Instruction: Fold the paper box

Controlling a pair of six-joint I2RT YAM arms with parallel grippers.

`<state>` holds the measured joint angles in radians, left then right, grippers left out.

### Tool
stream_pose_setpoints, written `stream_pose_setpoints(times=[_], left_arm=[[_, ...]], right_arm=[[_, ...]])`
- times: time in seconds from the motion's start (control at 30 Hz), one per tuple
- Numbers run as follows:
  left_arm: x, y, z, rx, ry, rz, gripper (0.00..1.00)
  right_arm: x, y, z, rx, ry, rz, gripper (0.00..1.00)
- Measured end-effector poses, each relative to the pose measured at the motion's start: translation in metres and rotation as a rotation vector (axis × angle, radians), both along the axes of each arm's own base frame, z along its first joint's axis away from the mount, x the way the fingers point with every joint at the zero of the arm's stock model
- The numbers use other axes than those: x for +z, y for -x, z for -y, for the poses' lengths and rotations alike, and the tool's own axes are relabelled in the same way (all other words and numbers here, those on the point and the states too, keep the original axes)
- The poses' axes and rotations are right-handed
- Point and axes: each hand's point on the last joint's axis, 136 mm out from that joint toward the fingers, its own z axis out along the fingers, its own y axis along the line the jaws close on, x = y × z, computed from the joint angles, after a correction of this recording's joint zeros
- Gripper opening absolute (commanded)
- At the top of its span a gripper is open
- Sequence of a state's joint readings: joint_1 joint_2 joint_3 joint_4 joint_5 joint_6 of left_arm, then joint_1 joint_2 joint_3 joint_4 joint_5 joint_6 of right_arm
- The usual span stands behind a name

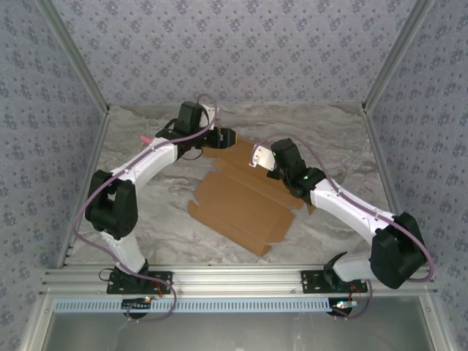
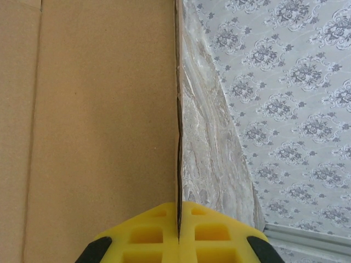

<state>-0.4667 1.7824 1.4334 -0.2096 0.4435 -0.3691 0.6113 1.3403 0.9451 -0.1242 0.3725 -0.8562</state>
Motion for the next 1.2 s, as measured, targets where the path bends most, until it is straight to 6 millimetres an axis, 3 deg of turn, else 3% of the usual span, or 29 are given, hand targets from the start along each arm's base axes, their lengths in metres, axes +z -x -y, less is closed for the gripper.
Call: stream_pose_setpoints(times=[0.3, 0.57, 0.77, 0.97, 1.2], left_arm=[[0.014, -0.003, 0.017, 0.02, 0.195, -0.051, 0.57], [0.011, -0.008, 0.02, 0.054, 0.267, -0.076, 0.54], [0.003, -0.006, 0.017, 0.061, 0.272, -0.083, 0.61], [-0.016, 0.011, -0.006, 0.073, 0.178, -0.053, 0.69], [-0.04, 0.039, -0.059, 0.144, 0.061, 0.032, 0.71]], right_arm=[[0.001, -0.003, -0.002, -0.007, -0.005, 0.013, 0.0], [-0.003, -0.005, -0.001, -0.018, 0.006, 0.01, 0.0], [-0.004, -0.005, -0.001, -0.02, 0.009, 0.009, 0.0], [-0.004, -0.004, -0.001, -0.016, 0.008, 0.008, 0.0], [-0.01, -0.006, 0.007, -0.026, -0.036, -0.051, 0.0]])
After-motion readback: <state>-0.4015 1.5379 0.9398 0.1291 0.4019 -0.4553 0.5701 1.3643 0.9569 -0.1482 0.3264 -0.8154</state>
